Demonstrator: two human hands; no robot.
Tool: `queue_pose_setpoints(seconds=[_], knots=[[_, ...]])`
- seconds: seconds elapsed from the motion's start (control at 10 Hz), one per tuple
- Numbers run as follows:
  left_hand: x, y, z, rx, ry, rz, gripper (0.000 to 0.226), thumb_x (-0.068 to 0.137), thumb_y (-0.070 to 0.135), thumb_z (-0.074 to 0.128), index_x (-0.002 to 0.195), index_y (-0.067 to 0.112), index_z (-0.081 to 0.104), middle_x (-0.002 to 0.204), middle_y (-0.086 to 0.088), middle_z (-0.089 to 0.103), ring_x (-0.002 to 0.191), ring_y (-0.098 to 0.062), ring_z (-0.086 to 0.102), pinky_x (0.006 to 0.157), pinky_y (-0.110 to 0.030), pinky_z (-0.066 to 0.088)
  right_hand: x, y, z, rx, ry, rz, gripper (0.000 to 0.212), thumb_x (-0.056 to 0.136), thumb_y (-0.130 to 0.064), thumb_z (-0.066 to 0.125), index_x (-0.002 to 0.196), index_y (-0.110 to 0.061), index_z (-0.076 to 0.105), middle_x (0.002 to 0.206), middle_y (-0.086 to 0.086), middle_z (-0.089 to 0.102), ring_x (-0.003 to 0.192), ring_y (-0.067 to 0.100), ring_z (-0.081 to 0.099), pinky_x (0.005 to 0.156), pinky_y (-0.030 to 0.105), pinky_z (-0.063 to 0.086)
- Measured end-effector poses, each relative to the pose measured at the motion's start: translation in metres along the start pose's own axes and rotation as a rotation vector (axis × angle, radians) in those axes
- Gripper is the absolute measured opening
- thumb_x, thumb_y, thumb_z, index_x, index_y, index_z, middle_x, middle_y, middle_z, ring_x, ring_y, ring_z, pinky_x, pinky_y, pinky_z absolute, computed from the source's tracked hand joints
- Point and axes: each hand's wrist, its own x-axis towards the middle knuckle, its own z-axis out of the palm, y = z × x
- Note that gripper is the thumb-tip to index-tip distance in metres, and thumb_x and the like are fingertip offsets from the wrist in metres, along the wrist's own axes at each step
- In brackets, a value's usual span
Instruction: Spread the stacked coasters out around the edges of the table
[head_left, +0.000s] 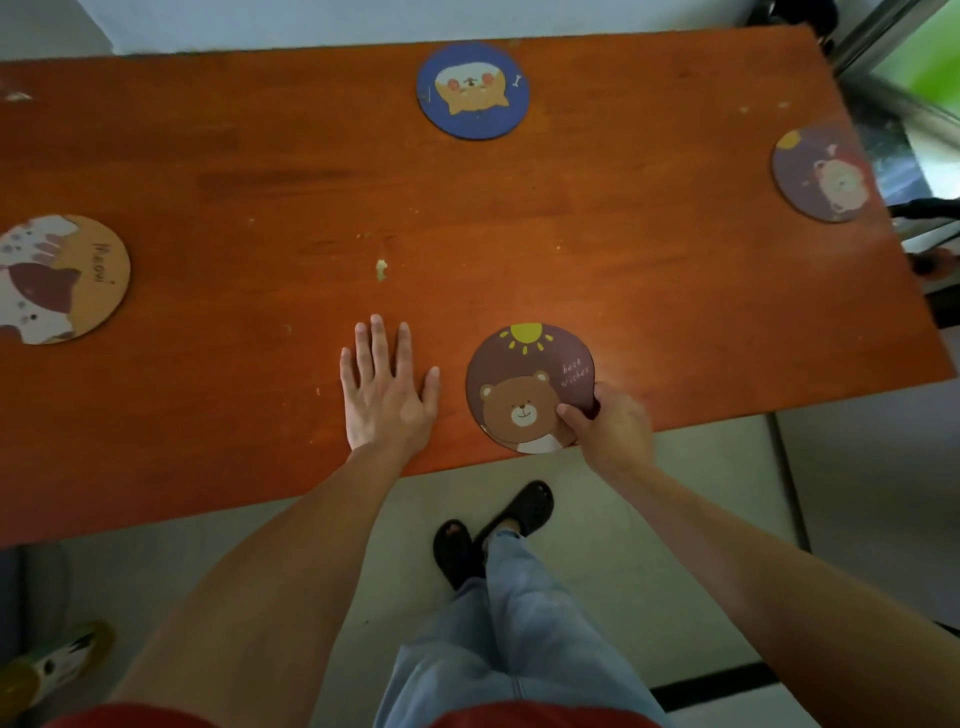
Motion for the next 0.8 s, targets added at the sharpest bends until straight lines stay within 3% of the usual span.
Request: queue_pose_setpoints(seconds=[0.1,0.2,0.3,0.4,0.5,0.6,0.7,0.8], knots=[[0.001,0.001,0.000,0.001,0.003,-0.002,0.068,0.095,0.057,0.016,0.152,0.020,0.007,0.161,-0.011,-0.003,0.147,-0.027,-0.008,0.119,-0.048,0.000,0.001,-0.005,-0.004,-0.096,-0.001,0.025,0.026,0.082,-0.039,0.069,0.077,-0.014,0.060,0.066,-0.004,0.053,0.065,0.022,0.048,0.049,0.030,0.025],[0.002,0.001,-0.001,0.000,0.010,-0.002,0.068,0.095,0.056,0.018,0.151,0.020,0.008,0.161,-0.012,-0.001,0.148,-0.028,-0.006,0.119,-0.048,0.001,0.006,-0.008,-0.003,0.083,-0.017,0.058,0.027,0.078,-0.032,0.075,0.068,-0.012,0.060,0.063,0.002,0.058,0.065,0.026,0.055,0.052,0.032,0.034],[0.001,0.001,-0.001,0.001,0.014,-0.004,0.067,0.095,0.056,0.019,0.151,0.019,0.010,0.162,-0.012,0.000,0.148,-0.028,-0.005,0.119,-0.048,0.002,0.010,-0.017,0.001,0.151,-0.033,0.056,0.028,0.078,-0.028,0.075,0.072,-0.004,0.062,0.070,0.011,0.064,0.069,0.031,0.060,0.061,0.040,0.048],[0.001,0.001,-0.001,-0.005,0.019,-0.001,0.067,0.096,0.056,0.020,0.152,0.020,0.012,0.162,-0.011,0.001,0.148,-0.028,-0.004,0.119,-0.048,0.002,0.015,-0.021,0.000,0.123,-0.109,0.044,0.028,0.080,-0.030,0.073,0.079,-0.004,0.064,0.075,0.015,0.067,0.073,0.034,0.063,0.068,0.045,0.053],[0.001,0.001,-0.001,-0.004,0.017,-0.005,0.067,0.096,0.056,0.021,0.151,0.020,0.012,0.162,-0.011,0.001,0.148,-0.027,-0.004,0.119,-0.048,0.002,0.020,-0.018,-0.010,0.030,-0.195,0.017,0.035,0.079,-0.038,0.072,0.075,-0.005,0.065,0.070,0.013,0.067,0.068,0.032,0.065,0.065,0.045,0.055],[0.001,0.000,0.001,0.009,0.014,-0.006,0.067,0.095,0.057,0.019,0.152,0.021,0.011,0.162,-0.010,0.000,0.148,-0.026,-0.005,0.119,-0.048,0.002,0.025,-0.019,-0.020,-0.166,-0.245,-0.018,0.044,0.078,-0.051,0.070,0.063,-0.012,0.056,0.061,0.005,0.060,0.064,0.027,0.062,0.051,0.035,0.047],[0.000,0.002,-0.003,-0.007,0.018,-0.002,0.067,0.095,0.057,0.019,0.152,0.021,0.010,0.162,-0.010,0.000,0.148,-0.026,-0.005,0.119,-0.047,0.002,0.024,-0.025,-0.031,-0.453,-0.257,-0.055,0.055,0.076,-0.066,0.064,0.060,-0.020,0.037,0.059,-0.003,0.041,0.065,0.024,0.049,0.050,0.029,0.033],[0.000,0.002,-0.002,0.007,0.042,0.000,0.067,0.095,0.056,0.020,0.152,0.021,0.010,0.162,-0.010,0.000,0.148,-0.026,-0.005,0.120,-0.047,0.002,0.040,-0.041,-0.056,-0.547,-0.182,-0.167,0.062,0.076,-0.080,0.046,0.067,-0.019,0.049,0.062,-0.004,0.048,0.060,0.016,0.052,0.056,0.027,0.044]])
